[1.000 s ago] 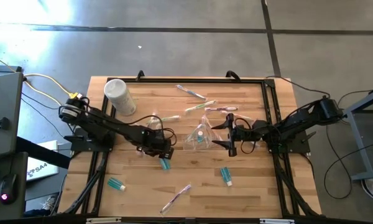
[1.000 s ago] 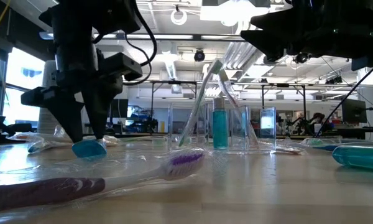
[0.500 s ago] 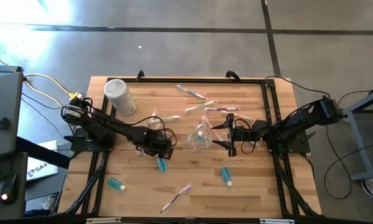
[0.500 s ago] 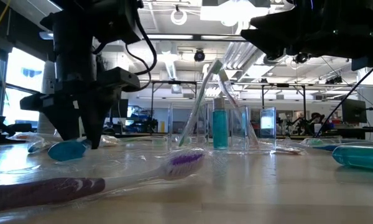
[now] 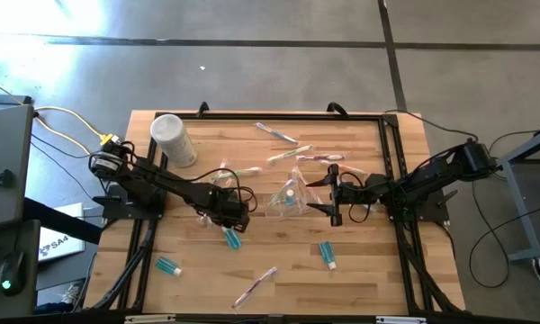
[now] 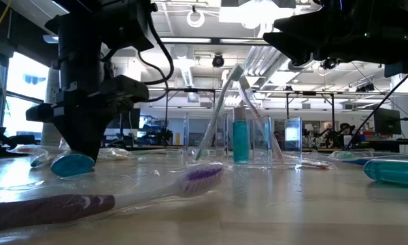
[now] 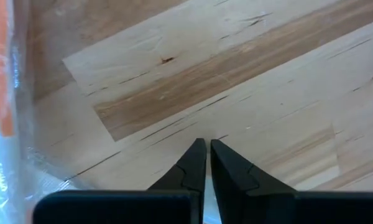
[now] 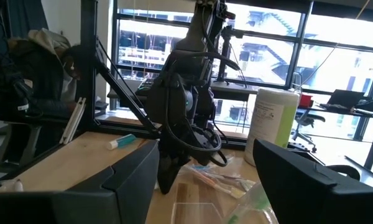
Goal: Pick & Place toothbrushing station
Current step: Put the blue mouthwash into the transparent organizer
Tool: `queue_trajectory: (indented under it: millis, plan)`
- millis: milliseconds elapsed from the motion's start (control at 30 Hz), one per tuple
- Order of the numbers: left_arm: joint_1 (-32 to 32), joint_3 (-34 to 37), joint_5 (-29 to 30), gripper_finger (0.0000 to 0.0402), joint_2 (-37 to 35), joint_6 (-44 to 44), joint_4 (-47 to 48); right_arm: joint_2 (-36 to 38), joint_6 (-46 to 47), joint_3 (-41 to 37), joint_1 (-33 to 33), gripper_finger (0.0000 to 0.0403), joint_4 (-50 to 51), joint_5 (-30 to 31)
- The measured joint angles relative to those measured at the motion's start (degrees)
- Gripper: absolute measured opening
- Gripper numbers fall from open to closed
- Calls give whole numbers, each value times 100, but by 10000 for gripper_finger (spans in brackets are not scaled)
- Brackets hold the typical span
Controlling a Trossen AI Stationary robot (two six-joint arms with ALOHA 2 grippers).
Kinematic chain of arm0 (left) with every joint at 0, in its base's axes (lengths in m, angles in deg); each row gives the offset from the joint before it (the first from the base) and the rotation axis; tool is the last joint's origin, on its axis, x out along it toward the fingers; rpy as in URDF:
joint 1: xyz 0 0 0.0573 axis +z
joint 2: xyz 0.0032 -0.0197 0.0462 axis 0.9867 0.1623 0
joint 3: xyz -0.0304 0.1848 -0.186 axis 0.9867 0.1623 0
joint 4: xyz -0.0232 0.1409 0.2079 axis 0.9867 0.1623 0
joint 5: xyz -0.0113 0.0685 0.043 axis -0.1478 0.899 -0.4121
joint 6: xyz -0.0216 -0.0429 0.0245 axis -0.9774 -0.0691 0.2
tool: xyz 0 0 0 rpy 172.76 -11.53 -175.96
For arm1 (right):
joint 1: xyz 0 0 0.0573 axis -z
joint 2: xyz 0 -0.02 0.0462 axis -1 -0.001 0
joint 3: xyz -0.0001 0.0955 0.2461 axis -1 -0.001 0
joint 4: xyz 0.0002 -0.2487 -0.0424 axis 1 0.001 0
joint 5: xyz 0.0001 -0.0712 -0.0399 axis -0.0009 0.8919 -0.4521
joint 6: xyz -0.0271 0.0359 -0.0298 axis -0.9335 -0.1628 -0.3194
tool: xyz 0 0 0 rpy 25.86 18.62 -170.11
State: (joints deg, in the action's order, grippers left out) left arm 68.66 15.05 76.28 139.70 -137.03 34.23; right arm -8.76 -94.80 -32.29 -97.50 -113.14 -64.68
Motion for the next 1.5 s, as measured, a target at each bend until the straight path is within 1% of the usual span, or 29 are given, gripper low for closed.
queue_trajectory:
  millis: [300,367,433,533,633,700,767,833,933,1033,1100,1167,1233,1300,1400,1500]
  plan:
    - [0,-4,-2,24,7,392,-24,0,8,0,0,254,45,0]
    - [2,-88,-15,24,12,482,91,0,8,0,0,254,51,0]
    - [18,-233,-13,24,8,757,302,0,8,0,0,254,52,0]
    - [112,-595,-30,24,-4,1486,599,0,8,0,0,254,52,0]
    - [213,-1030,-52,24,-64,2360,1051,0,8,0,0,254,63,0]
    - [278,-1370,-52,24,-69,2961,1175,0,8,0,0,254,76,0]
    - [271,-1723,-57,24,-69,3792,1404,0,8,0,0,254,88,2]
    - [181,-2027,-195,24,-78,4789,1570,0,10,0,0,254,122,0]
    - [-40,-2201,-415,24,-89,5906,1539,-2,10,0,0,254,178,2]
    - [-225,-2207,-322,24,-86,6480,1432,-1,16,0,0,254,239,1]
    - [-290,-2214,-121,24,-85,6583,1351,-2,108,0,0,254,265,1]
    - [-306,-2216,85,24,-20,6312,1255,-2,170,0,0,254,269,2]
    - [-302,-2216,91,24,5,5992,1247,-2,181,0,0,254,269,0]
    - [-291,-2224,8,24,44,5955,1243,-2,183,0,0,254,269,2]
    - [-302,-2208,192,24,110,5955,1325,-2,183,0,-26,254,266,7]
    - [-303,-2229,190,26,93,5957,1161,-2,180,0,-76,254,261,37]
